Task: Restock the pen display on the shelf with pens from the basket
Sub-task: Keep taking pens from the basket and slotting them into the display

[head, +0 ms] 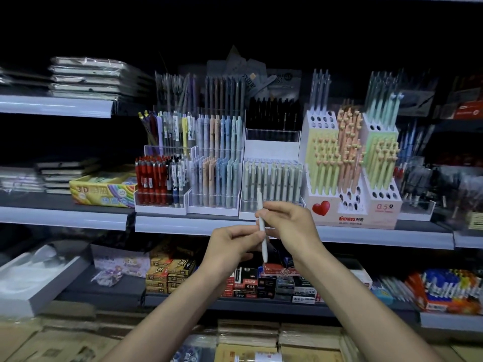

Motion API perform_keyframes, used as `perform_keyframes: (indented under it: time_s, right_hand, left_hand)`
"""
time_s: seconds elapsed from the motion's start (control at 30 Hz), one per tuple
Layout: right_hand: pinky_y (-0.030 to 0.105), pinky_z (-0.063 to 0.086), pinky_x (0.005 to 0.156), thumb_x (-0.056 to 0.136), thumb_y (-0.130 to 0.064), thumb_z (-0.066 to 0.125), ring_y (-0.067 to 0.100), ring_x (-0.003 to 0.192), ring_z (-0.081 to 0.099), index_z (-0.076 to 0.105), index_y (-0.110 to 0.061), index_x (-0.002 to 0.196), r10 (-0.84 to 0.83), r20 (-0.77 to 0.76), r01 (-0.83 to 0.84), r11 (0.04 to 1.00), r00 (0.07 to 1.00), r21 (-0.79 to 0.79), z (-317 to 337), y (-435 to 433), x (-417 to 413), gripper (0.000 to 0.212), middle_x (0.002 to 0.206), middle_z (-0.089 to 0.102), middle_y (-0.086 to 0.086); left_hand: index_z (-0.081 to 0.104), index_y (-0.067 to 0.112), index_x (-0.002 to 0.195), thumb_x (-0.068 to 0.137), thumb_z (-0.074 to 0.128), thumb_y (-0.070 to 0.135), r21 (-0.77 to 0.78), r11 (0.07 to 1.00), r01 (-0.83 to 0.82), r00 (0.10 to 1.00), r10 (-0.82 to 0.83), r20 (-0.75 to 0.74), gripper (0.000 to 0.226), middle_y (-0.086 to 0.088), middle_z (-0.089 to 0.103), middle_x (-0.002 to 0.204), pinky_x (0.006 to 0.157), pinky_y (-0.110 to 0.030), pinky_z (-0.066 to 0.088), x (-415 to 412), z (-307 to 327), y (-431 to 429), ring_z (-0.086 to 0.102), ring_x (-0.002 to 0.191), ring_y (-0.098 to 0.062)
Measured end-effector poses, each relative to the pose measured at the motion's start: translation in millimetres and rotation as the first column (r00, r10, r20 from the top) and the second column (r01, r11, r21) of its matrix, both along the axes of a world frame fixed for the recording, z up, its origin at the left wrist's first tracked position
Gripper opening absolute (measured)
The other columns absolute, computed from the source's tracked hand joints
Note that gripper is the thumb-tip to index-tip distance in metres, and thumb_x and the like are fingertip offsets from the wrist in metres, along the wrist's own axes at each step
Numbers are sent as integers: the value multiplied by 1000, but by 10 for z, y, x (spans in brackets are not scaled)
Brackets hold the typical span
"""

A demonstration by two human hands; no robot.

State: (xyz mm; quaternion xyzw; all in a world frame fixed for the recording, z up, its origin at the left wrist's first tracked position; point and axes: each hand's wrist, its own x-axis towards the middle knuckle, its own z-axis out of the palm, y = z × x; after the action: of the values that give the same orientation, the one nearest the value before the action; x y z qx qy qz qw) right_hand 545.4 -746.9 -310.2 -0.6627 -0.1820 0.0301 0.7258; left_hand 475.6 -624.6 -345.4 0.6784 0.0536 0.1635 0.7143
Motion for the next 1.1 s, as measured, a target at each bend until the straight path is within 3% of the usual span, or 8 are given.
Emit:
perform_keyframes:
  time_s: [0.17, 0.33, 0.47, 0.63, 0.73, 0.87, 1.1]
  right_hand:
    - [28, 63, 77, 101, -1, 59, 22, 96, 78, 62, -4, 124, 190, -111, -169, 970, 975, 175, -17, -54, 44, 24, 104, 79, 11]
    - [27, 63, 79, 99, -2, 62, 22, 98, 77, 64, 0, 127, 218, -94, -200, 965, 971, 173, -14, -59, 148, 28, 106, 79, 11]
    - [32, 64, 81, 92, 1, 72, 25, 98, 77, 69, 1, 121, 143, -37, -136, 981, 989, 138, 5, -45, 277, 29, 104, 79, 14]
    - [34, 64, 83, 88, 2, 76, 25, 92, 77, 74, -7, 108, -1, 183, -2, 1000, 983, 13, 80, 100, 497, 21, 99, 78, 11]
    - [41, 62, 89, 86, -4, 80, 21, 94, 76, 76, -9, 109, -57, 324, 82, 995, 944, -63, 163, 249, 696, 24, 97, 78, 6]
    - [44, 63, 86, 85, -6, 81, 22, 89, 76, 78, -9, 107, -125, 415, 155, 987, 901, -40, 302, 406, 965, 23, 92, 78, 6]
    - [45, 64, 83, 84, -10, 82, 22, 88, 76, 78, -13, 104, -166, 408, 182, 983, 898, -1, 374, 519, 1266, 21, 88, 77, 3]
  left_hand:
    - [80, 9, 98, 83, 86, 13, -38, 993, -114, 993, 115, 15, 17, -6, 81, 86, 73, -22, 54, 39, 17, 31, 76, 78, -12]
    - [78, 0, 95, 80, 86, 6, -39, 988, -151, 987, 153, 48, 18, -11, 80, 82, 56, -11, 49, 126, 22, 85, 73, 66, -8]
    - [81, 7, 94, 83, 86, 13, 66, 985, -160, 986, 157, 52, 13, -5, 81, 84, 68, -14, 51, 253, 19, 175, 76, 78, -8]
    - [84, 21, 87, 87, 84, 23, 325, 894, -308, 949, 263, 175, 1, 11, 79, 80, 85, -35, 60, 559, 63, 296, 76, 82, -7]
    - [84, 25, 83, 85, 85, 29, 359, 848, -391, 918, 332, 215, 5, 13, 77, 73, 81, -42, 62, 807, 171, 328, 75, 75, -8]
    - [82, 28, 77, 84, 84, 35, 385, 780, -494, 868, 413, 277, 10, 15, 76, 70, 74, -40, 61, 1099, 356, 369, 74, 73, -8]
    - [82, 30, 77, 85, 79, 41, 461, 676, -575, 816, 518, 257, 14, 14, 74, 68, 64, -29, 55, 1357, 484, 383, 71, 71, -8]
